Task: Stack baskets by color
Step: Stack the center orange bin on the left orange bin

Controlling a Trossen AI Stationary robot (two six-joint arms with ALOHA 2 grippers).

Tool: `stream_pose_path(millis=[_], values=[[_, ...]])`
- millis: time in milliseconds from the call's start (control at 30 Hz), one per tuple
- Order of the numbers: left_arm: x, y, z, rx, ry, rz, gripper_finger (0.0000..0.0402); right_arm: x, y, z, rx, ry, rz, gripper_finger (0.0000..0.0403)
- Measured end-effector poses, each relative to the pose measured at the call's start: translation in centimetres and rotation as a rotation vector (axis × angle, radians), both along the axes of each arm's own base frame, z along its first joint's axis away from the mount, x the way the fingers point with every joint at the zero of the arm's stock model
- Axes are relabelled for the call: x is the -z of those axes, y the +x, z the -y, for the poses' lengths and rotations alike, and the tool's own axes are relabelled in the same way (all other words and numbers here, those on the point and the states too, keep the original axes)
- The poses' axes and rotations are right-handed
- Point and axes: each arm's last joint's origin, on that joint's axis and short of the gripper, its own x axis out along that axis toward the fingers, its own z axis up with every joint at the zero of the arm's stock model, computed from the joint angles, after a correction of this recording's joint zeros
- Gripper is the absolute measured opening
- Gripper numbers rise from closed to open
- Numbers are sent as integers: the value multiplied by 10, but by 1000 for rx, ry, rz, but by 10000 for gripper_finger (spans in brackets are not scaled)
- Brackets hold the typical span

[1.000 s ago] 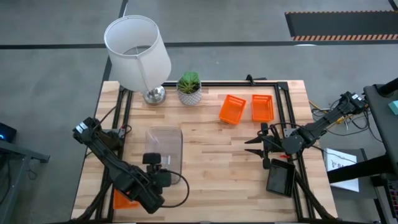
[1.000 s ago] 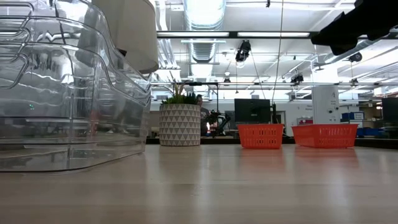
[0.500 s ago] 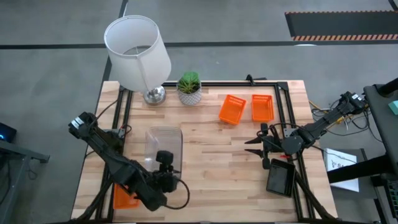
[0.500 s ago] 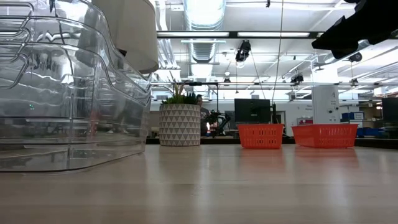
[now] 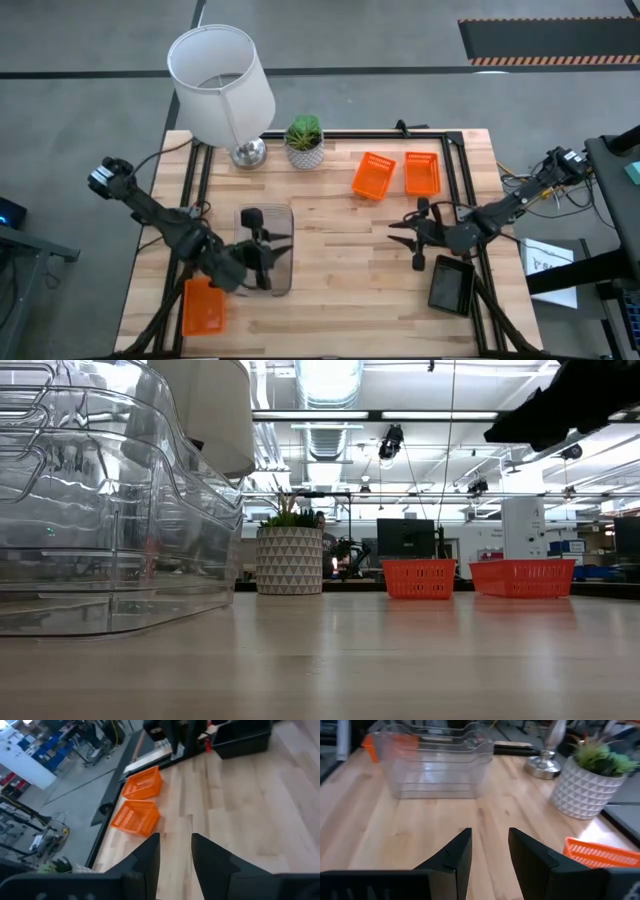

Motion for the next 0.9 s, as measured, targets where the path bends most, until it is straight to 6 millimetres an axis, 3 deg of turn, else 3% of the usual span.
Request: stream_pose_path(millis=[133, 433, 633, 900], values=[[0, -3, -16, -21, 23, 26, 95, -6, 10, -2, 82, -40, 8, 121], [-6, 1, -39, -17, 147, -20, 95, -40, 38, 7, 189, -132, -52, 121], [-3, 5, -43, 72, 159, -68, 95, -50, 51, 25, 238, -145, -158, 121], [-5, 4, -47, 86, 217, -86, 95, -43, 60, 63, 189, 21, -260, 133]])
